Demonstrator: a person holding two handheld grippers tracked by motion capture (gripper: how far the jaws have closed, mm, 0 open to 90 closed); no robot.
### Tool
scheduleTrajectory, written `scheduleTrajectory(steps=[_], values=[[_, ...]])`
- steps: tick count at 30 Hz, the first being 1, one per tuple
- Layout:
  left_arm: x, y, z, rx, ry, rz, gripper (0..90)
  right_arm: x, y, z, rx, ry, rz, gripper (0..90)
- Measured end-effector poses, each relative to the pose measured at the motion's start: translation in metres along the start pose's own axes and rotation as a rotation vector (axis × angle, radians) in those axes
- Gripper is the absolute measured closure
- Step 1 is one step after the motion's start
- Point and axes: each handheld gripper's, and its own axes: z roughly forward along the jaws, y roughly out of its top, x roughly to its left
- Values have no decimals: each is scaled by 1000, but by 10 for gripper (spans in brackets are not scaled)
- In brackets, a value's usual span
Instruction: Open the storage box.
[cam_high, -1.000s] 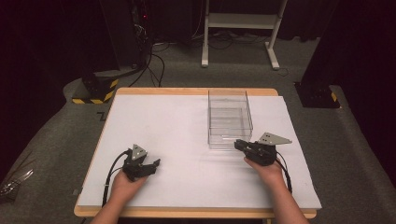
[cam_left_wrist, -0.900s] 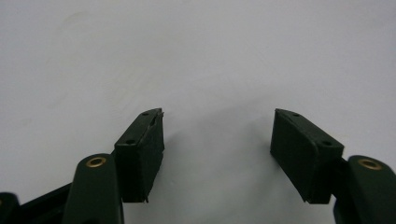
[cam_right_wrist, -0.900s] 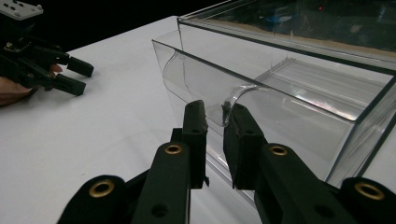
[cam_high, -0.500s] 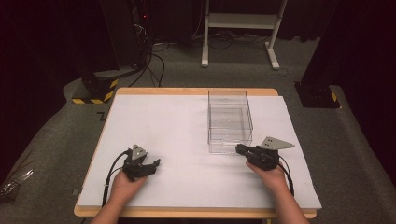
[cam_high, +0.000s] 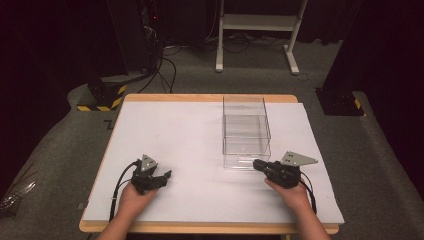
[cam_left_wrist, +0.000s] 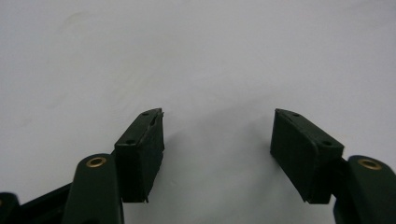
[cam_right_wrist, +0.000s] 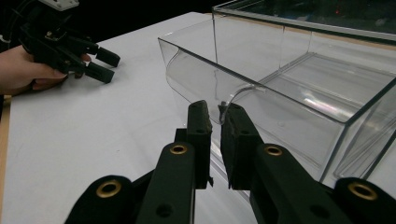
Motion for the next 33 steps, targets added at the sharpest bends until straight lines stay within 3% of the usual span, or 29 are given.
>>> scheduleTrajectory(steps=[33], values=[[0, 0, 0, 0, 0, 0, 350, 30, -18, -28, -1, 49, -29, 831]])
